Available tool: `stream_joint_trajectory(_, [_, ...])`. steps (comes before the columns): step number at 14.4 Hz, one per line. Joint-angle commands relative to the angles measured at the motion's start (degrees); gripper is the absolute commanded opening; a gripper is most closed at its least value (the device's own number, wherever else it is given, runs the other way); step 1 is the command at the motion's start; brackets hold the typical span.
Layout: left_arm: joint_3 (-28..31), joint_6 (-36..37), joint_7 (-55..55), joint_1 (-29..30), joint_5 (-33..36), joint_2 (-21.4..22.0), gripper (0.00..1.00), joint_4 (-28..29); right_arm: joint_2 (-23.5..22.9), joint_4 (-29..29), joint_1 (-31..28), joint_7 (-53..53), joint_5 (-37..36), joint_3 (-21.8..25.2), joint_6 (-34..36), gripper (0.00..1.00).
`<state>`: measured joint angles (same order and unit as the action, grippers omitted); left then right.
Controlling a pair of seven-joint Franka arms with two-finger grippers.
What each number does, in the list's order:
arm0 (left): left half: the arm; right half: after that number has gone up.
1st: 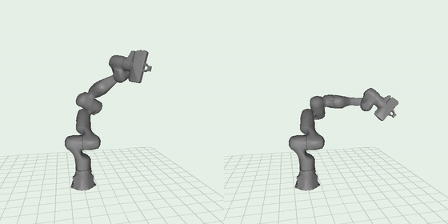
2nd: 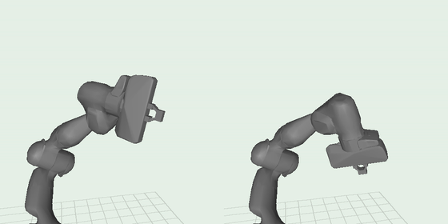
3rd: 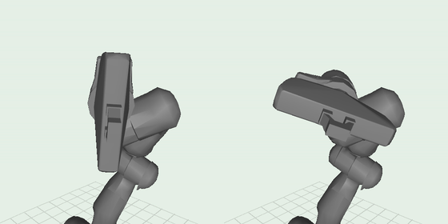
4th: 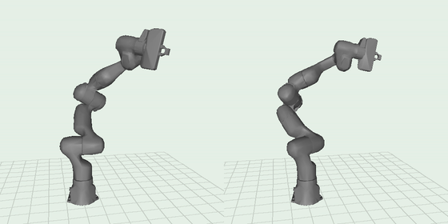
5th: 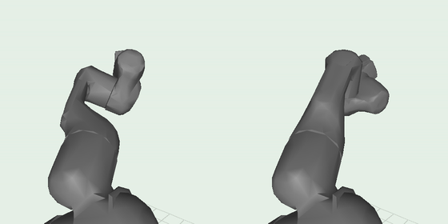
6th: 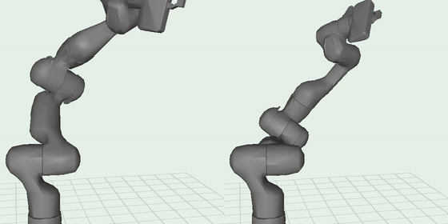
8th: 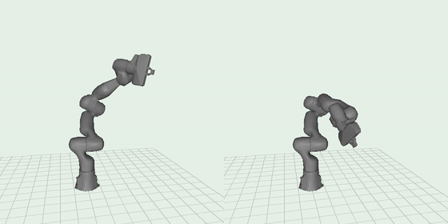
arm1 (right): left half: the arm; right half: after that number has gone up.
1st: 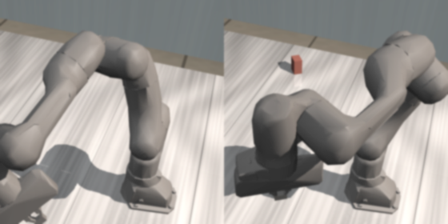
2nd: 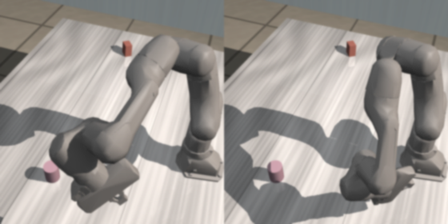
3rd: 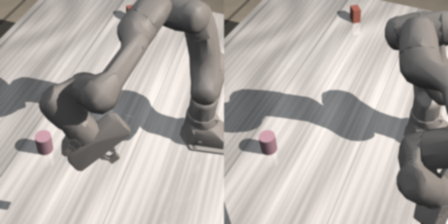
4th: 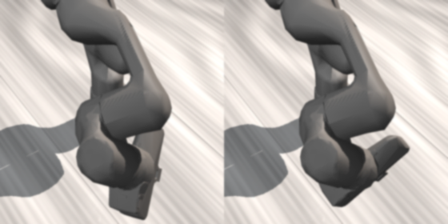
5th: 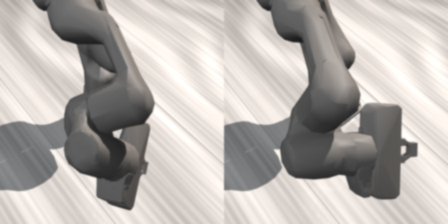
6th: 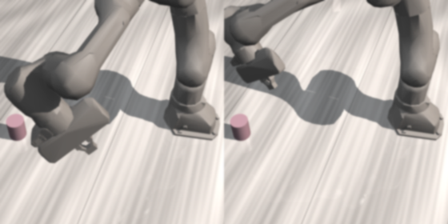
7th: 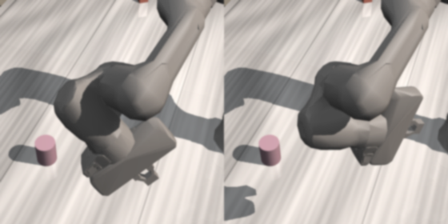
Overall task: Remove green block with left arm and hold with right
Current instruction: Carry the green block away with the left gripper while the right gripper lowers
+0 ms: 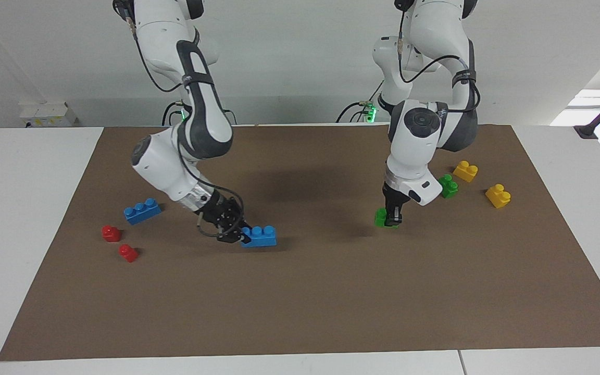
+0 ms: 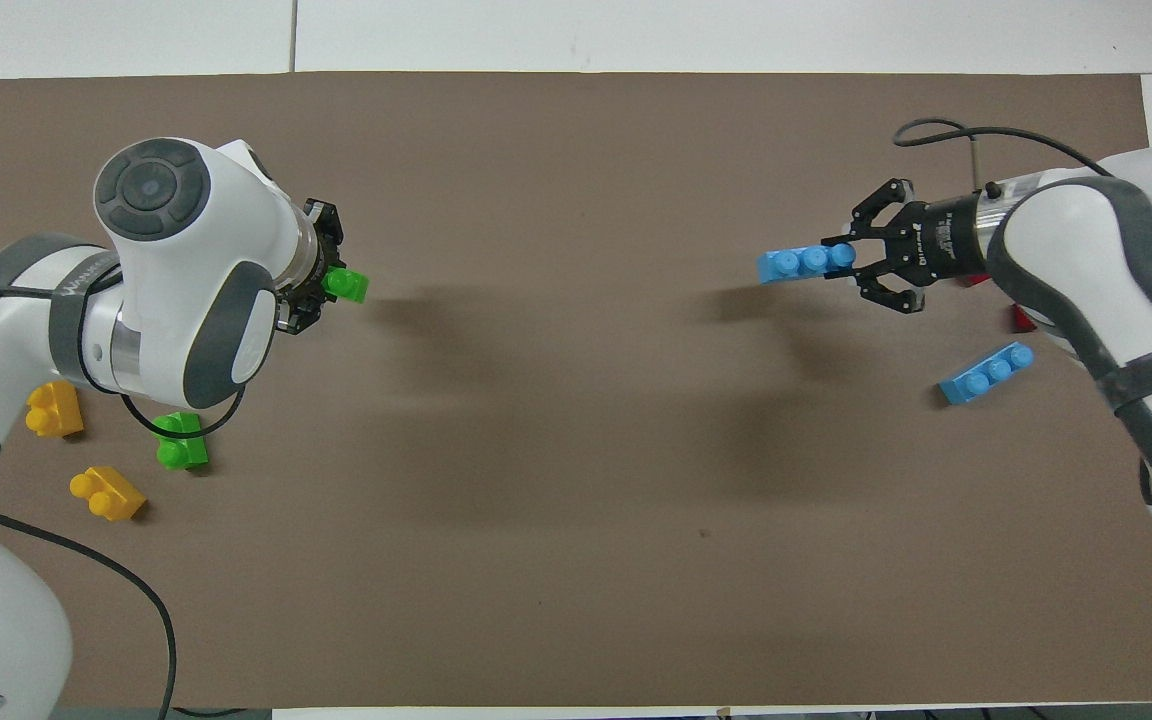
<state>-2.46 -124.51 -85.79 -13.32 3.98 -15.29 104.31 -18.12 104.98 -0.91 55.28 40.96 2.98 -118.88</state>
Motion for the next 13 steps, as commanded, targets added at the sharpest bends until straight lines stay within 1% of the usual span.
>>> stream_joint_trajectory(1, [-0.52, -1.97, 7.89, 3.81, -0.99, 1.76, 0.0, 2.39, 0.8, 1.01, -4.52, -4.11, -3.24, -0.96, 2.77, 0.0])
stream_joint_trajectory(3, [-0.44, -3.02, 14.12, 6.54, -2.92, 1.76, 0.0, 2.65, 0.45, 2.76, -7.42, -9.98, -3.34, -0.96, 3.04, 0.0])
stream_joint_trajectory(6, [-0.44, -5.73, 22.39, 10.49, -4.07, 1.76, 0.0, 5.11, -1.48, 3.21, -11.03, -15.8, -3.51, -0.96, 3.04, 0.0])
stream_joint_trajectory(9, [-0.44, -8.11, 29.43, 13.75, -4.07, 1.32, 0.0, 7.13, -2.1, 3.82, -11.39, -16.34, -3.51, -0.96, 1.99, 0.0])
stream_joint_trajectory(11, [-0.44, -9.43, 31.9, 14.72, -4.07, 0.01, 0.0, 7.4, -2.54, 4.09, -11.39, -16.43, -3.51, -0.96, 1.55, 0.0])
stream_joint_trajectory(13, [-0.44, -11.1, 33.31, 15.68, -4.07, -1.14, 0.0, 7.4, -2.45, 5.75, -11.04, -16.43, -3.51, -1.05, -1.16, 0.0])
